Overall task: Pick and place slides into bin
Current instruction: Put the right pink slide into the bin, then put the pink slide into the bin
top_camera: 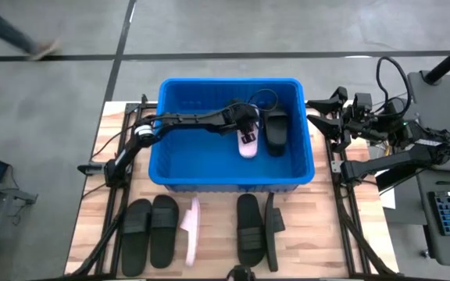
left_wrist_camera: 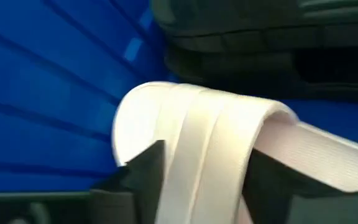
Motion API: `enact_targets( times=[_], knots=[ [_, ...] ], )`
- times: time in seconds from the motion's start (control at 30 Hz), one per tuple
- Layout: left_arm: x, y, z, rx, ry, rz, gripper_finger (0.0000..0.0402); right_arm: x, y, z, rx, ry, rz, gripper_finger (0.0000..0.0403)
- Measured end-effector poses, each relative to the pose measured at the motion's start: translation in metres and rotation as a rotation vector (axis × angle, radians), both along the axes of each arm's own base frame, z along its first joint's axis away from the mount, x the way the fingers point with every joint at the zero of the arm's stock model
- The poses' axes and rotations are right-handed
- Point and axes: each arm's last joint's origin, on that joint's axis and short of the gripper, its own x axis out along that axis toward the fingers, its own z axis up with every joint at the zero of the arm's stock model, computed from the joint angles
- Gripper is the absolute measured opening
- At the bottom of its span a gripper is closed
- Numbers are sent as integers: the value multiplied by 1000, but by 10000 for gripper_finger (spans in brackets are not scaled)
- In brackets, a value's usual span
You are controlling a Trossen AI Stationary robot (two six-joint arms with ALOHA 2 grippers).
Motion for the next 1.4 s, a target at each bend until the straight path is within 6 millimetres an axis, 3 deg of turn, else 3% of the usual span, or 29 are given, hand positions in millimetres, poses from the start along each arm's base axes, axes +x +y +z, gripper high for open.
enact_targets(
  times=[0.17, 0.3, 0.47, 0.7, 0.87, 1.03, 1.2, 1.4],
  knots=[
    [1, -2, 0, -76, -16, -79, 270, 0, 0, 0, 0, 0, 0, 226],
    [2, -5, 0, -103, -21, -113, 307, 0, 0, 0, 0, 0, 0, 226],
    [-2, -14, 9, -182, -3, -60, 319, 0, 0, 0, 0, 0, 1, 226],
    [-14, -41, 47, -215, -34, -69, 320, 0, 0, 0, -1, 0, 2, 226],
    [-25, -69, 97, -197, -150, -118, 320, 0, 0, 0, 4, 1, 4, 226],
    [-51, -105, 134, -248, -171, -227, 320, 0, 0, 0, 3, 3, 4, 226],
    [-88, -158, 168, -334, -129, -319, 320, 0, 0, -1, 1, 6, 3, 226],
    [-135, -228, 187, -330, -44, -309, 305, 0, 0, -3, -5, 31, 2, 226]
  ],
)
